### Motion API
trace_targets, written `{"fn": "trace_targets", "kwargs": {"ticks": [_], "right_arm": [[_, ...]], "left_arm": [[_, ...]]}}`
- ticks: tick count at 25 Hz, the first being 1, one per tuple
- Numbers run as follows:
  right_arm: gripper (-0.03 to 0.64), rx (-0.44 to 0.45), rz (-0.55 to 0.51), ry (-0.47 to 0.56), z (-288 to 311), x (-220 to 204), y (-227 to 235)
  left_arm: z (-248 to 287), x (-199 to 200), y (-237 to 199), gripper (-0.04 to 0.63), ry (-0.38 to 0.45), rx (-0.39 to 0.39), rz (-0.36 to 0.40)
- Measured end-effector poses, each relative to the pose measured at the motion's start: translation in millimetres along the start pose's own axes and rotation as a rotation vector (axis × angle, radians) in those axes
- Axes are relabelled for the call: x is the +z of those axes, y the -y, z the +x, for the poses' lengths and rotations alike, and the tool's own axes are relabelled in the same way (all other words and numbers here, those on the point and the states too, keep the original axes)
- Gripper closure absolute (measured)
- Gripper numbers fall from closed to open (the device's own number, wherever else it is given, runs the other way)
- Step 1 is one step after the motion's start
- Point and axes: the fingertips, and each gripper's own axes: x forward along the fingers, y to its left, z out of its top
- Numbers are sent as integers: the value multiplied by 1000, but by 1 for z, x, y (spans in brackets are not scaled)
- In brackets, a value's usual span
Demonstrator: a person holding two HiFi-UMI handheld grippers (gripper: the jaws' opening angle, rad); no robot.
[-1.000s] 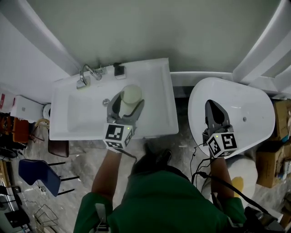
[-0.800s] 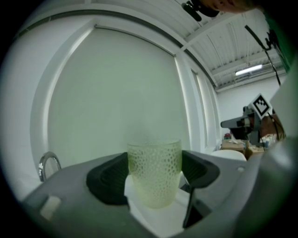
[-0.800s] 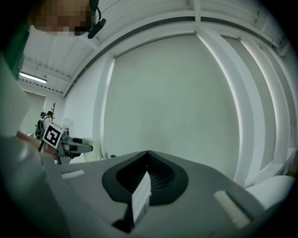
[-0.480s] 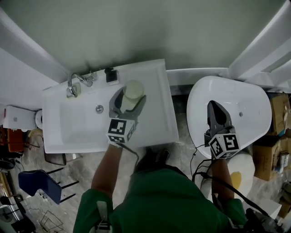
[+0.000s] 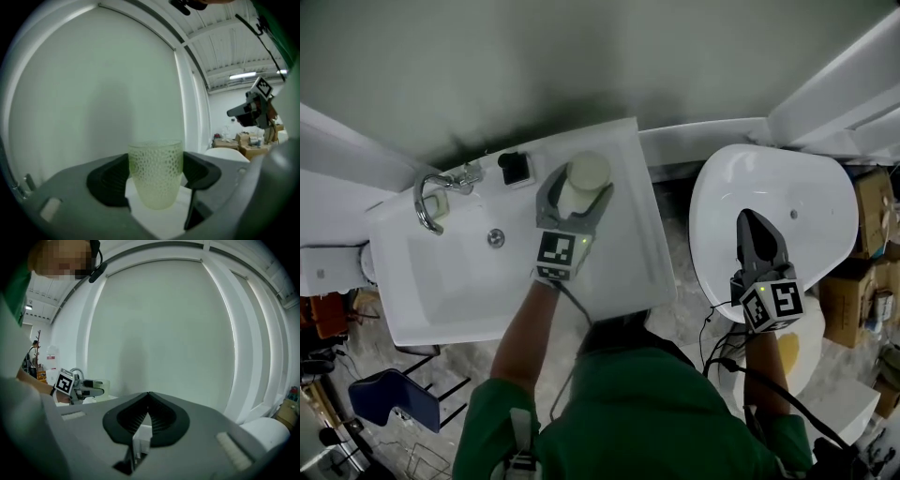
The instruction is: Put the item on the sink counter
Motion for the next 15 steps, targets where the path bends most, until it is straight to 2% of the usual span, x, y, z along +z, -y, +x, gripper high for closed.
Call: {"fn": "trace_targets", "kwargs": {"ticks": [5, 8, 15], "right_arm": [[620, -45, -7, -55, 9, -13, 7], [620, -65, -14, -88, 13, -20, 15], [620, -75, 3, -123, 29, -35, 16]], "left_arm": [[39, -30, -8, 243, 2, -60, -19], [58, -49, -14, 242, -12, -70, -44], [91, -91, -28, 242, -77, -90, -24]]}}
